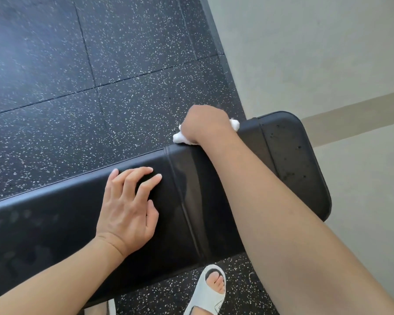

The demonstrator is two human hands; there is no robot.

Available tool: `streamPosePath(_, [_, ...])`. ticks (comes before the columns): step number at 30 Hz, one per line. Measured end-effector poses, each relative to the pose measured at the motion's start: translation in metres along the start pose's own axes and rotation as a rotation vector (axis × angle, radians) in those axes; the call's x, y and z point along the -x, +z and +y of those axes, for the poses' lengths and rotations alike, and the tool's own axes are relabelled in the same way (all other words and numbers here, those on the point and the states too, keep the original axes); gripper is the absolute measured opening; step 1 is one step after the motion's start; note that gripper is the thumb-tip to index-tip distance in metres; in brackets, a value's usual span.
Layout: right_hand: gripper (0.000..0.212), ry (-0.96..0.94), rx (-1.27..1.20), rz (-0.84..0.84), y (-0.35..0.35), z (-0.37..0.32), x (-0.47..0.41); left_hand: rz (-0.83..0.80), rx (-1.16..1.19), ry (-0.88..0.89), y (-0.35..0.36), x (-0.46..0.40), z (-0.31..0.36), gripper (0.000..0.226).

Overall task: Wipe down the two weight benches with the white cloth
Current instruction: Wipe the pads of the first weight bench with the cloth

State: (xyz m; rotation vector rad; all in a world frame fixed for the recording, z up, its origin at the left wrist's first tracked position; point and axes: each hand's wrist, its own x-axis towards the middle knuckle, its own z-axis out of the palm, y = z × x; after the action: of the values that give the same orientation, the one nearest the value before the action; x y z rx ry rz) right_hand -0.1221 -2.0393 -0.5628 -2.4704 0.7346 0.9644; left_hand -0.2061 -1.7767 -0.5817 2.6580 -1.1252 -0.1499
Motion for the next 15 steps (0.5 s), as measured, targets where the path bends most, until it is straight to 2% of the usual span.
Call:
streamPosePath(1, [0.035, -0.036, 0.012, 0.077, 0.008, -0.004, 0.005, 0.000, 0.000, 0.001, 0.000, 0.000, 0.000, 0.053])
streamPosePath(3, [0.030, -0.178, 0.081, 0.374, 0.030, -0.006, 0.026, -0.002, 0.001, -0.002, -0.001, -0.001, 0.001, 0.053])
streamPosePath(5, [0.025, -0.320, 0.007, 0.650, 0.054, 0.002, 0.056, -0.003, 0.005, -0.009, -0.002, -0.001, 0.002, 0.053])
streamPosePath(6, [0.023, -0.394, -0.073, 0.729, 0.066, 0.011, 0.071, -0.003, 0.008, -0.011, -0.001, 0.000, 0.002, 0.053])
streamPosePath(8, [0.020, -0.497, -0.158, 0.778, 0.093, 0.036, 0.100, 0.002, 0.012, -0.009, 0.000, 0.002, 0.001, 0.053])
streamPosePath(11, [0.023, -0.518, -0.087, 0.792, 0.115, 0.088, 0.125, 0.006, 0.019, -0.001, -0.001, 0.001, 0.000, 0.052])
streamPosePath(15, [0.022, -0.381, -0.123, 0.913, 0.098, 0.116, 0.109, 0.012, 0.025, 0.008, -0.001, 0.000, 0.001, 0.053])
